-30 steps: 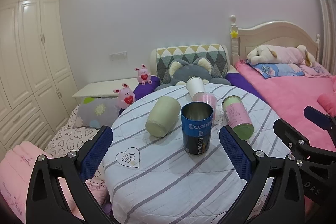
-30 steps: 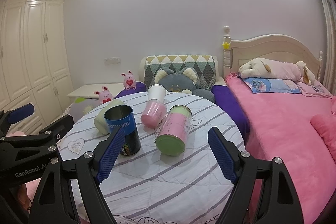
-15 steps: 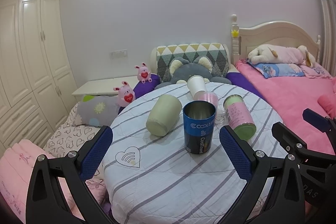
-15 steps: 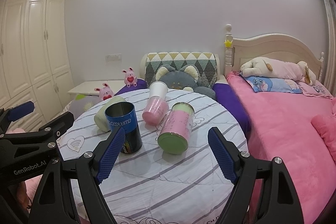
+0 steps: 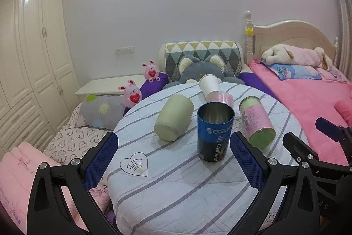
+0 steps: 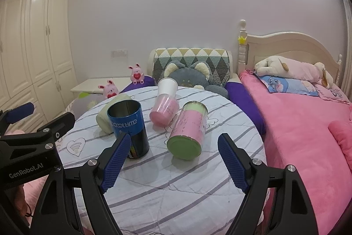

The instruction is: Flip cup upright

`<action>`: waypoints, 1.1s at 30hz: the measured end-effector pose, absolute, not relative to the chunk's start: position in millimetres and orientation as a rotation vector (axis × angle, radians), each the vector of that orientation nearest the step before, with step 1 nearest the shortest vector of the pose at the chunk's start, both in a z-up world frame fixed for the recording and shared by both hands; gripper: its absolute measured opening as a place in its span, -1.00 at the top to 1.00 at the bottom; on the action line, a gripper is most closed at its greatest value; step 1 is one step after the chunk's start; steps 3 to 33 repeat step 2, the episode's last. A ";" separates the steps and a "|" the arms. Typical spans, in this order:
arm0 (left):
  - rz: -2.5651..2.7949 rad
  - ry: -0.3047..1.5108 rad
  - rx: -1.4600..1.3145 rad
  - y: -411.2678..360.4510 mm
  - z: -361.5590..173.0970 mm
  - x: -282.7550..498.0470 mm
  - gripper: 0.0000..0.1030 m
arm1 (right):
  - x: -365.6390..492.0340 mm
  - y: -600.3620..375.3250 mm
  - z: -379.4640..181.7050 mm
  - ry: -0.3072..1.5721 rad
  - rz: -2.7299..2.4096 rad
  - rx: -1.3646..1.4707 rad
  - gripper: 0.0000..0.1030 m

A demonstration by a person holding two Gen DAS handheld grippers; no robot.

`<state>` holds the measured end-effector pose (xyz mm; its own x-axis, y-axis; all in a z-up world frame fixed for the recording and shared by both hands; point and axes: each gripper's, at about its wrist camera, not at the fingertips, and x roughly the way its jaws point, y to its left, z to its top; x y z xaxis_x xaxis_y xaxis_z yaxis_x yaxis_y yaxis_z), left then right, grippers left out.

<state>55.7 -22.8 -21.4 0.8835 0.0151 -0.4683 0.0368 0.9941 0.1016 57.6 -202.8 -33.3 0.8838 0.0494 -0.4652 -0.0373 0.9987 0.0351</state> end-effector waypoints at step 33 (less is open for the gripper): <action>-0.014 0.491 0.105 -21.4 -22.4 58.2 -0.99 | 60.2 -201.3 -34.6 0.490 0.046 0.021 -0.61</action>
